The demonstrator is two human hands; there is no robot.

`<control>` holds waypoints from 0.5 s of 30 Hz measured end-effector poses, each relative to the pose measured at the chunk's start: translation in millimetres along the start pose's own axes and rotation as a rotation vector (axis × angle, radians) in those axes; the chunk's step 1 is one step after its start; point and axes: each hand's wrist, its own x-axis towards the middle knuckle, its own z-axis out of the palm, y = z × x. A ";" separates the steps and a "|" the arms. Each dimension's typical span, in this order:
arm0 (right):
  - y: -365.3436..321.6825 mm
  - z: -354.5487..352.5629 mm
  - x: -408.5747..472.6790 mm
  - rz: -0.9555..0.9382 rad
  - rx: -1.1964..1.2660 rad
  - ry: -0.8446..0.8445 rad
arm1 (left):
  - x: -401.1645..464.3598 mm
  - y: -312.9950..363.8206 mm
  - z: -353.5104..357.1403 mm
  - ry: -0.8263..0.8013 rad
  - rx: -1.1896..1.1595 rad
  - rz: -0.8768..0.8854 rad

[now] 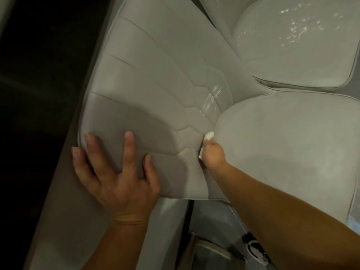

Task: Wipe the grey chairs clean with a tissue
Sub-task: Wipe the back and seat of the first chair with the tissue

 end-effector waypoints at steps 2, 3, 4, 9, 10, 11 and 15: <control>3.5 -3.7 -12.8 -0.084 -0.016 0.109 | 0.2 -1.1 0.8 -0.005 0.007 0.008; -0.7 -1.6 -24.3 -0.194 0.043 0.125 | 0.8 -2.0 0.8 -0.017 0.013 0.014; -11.2 2.0 -39.8 -0.307 0.117 0.118 | 1.3 -2.0 0.0 -0.036 0.023 0.017; -85.2 29.8 -86.0 -0.985 -0.060 0.026 | 3.9 15.8 -24.1 -0.226 0.025 -0.047; -95.6 32.0 -85.1 -1.018 -0.200 0.012 | 8.6 16.7 -29.6 -0.245 0.010 -0.016; -101.4 32.2 -82.5 -0.989 -0.316 -0.006 | 16.8 14.0 -34.1 -0.233 -0.001 0.042; -95.0 28.9 -69.8 -0.827 -0.424 0.024 | 86.3 -4.1 -42.8 -0.029 -0.056 0.193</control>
